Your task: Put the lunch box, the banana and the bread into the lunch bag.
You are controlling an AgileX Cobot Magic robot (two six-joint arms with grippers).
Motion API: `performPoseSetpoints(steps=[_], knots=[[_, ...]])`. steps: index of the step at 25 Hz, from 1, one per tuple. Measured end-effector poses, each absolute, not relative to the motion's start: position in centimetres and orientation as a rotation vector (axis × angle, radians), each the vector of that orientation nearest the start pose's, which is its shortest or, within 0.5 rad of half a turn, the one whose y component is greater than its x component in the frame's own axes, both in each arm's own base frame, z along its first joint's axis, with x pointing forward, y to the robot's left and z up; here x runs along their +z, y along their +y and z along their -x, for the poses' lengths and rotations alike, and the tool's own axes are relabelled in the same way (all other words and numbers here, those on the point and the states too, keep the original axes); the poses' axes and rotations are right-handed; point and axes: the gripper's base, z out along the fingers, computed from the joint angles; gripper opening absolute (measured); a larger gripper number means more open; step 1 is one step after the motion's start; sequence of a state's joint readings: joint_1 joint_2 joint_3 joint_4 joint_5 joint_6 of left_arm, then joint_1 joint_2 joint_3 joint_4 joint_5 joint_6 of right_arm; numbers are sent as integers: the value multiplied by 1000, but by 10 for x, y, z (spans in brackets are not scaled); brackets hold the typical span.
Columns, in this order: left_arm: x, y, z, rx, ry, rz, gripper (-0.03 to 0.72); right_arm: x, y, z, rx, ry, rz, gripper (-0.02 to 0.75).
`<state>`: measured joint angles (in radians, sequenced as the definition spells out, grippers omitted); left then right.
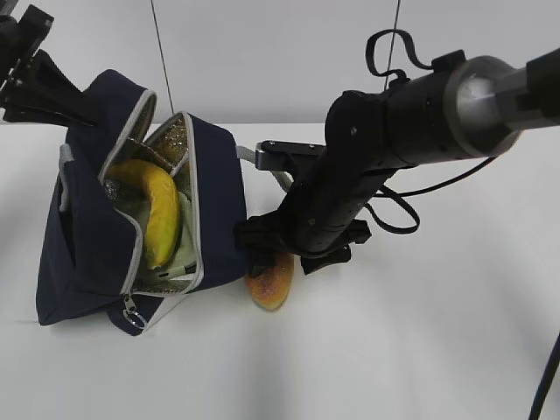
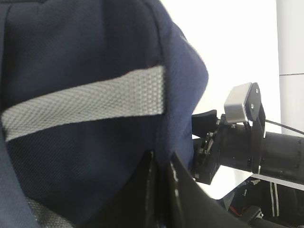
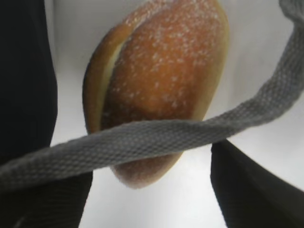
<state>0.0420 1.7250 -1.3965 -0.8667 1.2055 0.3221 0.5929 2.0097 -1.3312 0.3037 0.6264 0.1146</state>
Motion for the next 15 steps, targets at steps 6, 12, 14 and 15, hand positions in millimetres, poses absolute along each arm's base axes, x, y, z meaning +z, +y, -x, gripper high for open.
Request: performPoseSetpoints(steps=[6,12,14,15], knots=[[296,-50,-351,-1115,2661,-7,-14,154,245,-340,504,2735,290,594],[296,-50,-351,-1113,2662,-8,-14,147,248,-341,536,2739,238,563],[296,-50,-351,-1113,2662,-8,-14,144,249,-341,551,2749,211,528],[296,-50,-351,-1113,2662,-8,-14,144,249,-341,555,2750,206,496]])
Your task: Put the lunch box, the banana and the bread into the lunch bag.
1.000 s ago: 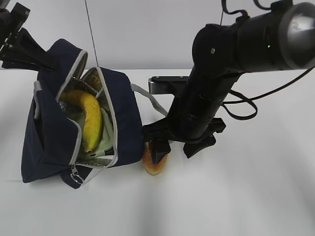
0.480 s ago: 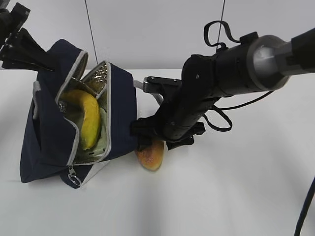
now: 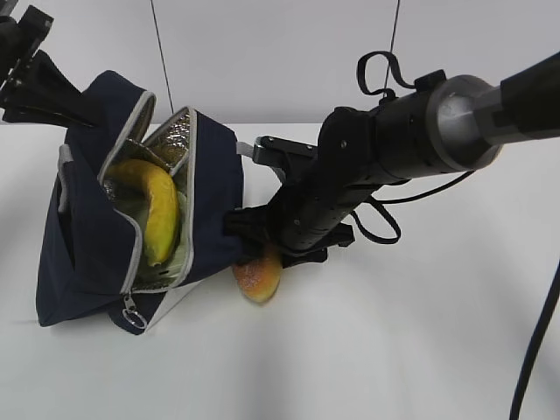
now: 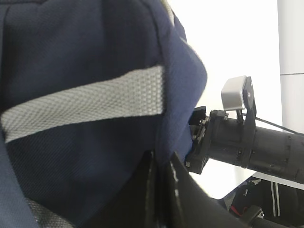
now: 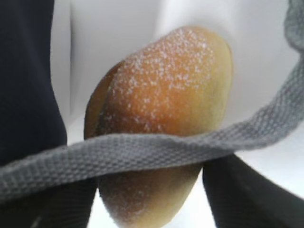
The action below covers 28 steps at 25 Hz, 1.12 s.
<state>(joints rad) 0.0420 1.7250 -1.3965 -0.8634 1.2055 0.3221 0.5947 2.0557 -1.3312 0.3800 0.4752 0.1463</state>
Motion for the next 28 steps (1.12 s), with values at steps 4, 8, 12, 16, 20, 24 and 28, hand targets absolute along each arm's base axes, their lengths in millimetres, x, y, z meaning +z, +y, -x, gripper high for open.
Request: performPoseSetpoints(steps=[4,8,12,16,20,24,28], knots=[[296,-50,-351,-1113,2662,-8,-14,144,249,-341,554,2752,222,373],[296,-50,-351,-1113,2662,-8,-14,146,247,-337,510,2778,312,353],[296,-50,-351,-1113,2662,-8,-14,154,237,-326,393,2869,467,347],[296,-50,-351,-1113,2662,-8,-14,168,225,-313,265,2957,593,344],[296,-50,-351,-1113,2662,-8,-14,196,211,-304,143,2952,688,344],[296,-50,-351,-1113,2662,-8,-14,235,200,-293,113,2884,709,344],[296,-50,-351,-1115,2661,-7,-14,277,197,-289,201,2723,668,344]])
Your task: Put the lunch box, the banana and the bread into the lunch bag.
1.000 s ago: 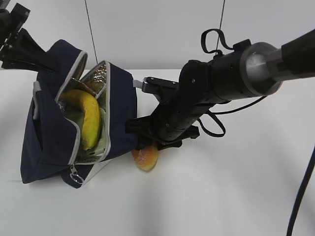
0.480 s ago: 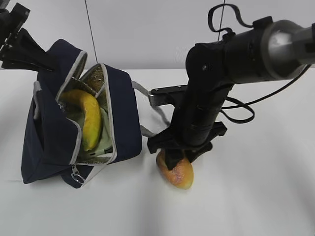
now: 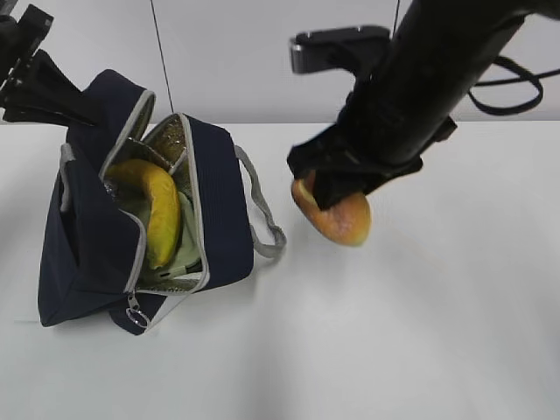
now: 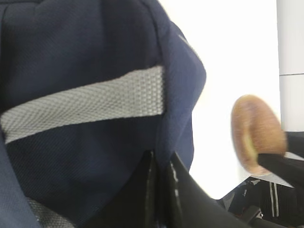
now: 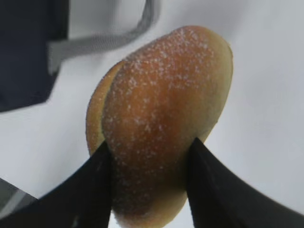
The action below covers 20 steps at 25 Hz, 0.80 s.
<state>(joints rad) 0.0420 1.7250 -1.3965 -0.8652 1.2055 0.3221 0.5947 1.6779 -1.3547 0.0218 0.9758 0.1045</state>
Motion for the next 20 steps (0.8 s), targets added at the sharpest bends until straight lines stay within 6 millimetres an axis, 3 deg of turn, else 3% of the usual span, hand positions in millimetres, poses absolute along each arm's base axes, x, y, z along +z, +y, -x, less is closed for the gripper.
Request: performPoseSetpoints(steps=[4,9,20], knots=[[296,-50,-351,-1117,2660,-6,-14,307,210,-295,368,2608,655,344],[297,-50,-351,-1122,2657,-4,-14,317,239,-314,578,2525,672,344],[297,-50,-351,-1125,2656,-3,-14,271,315,-353,697,2516,786,344]])
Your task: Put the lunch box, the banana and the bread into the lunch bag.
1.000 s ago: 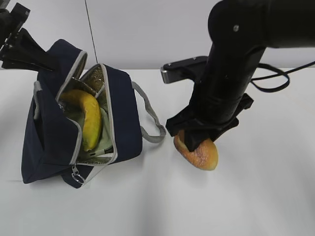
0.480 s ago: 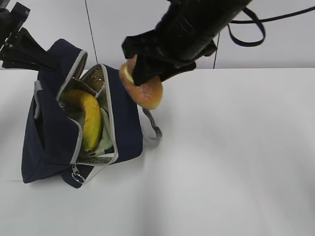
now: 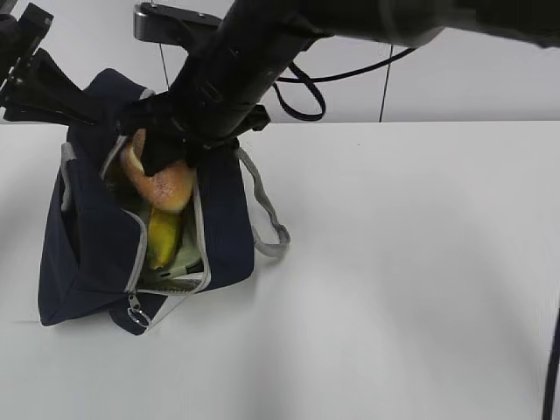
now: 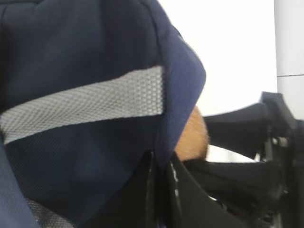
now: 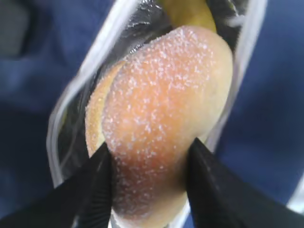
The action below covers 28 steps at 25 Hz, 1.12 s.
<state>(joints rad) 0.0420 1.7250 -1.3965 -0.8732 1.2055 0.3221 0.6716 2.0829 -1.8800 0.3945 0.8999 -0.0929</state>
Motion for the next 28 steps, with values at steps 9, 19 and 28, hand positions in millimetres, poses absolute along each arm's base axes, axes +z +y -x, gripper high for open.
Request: performPoseSetpoints(steps=[9,19,28], knots=[[297,-50,-351,-1125,2656,-3,-14,249,339,-372,792,2480,844,559],[297,-50,-351,-1125,2656,-3,-14,271,336,-371,733,2457,952,608],[297,-50,-351,-1125,2656,-3,-14,288,294,-383,536,2597,952,591]])
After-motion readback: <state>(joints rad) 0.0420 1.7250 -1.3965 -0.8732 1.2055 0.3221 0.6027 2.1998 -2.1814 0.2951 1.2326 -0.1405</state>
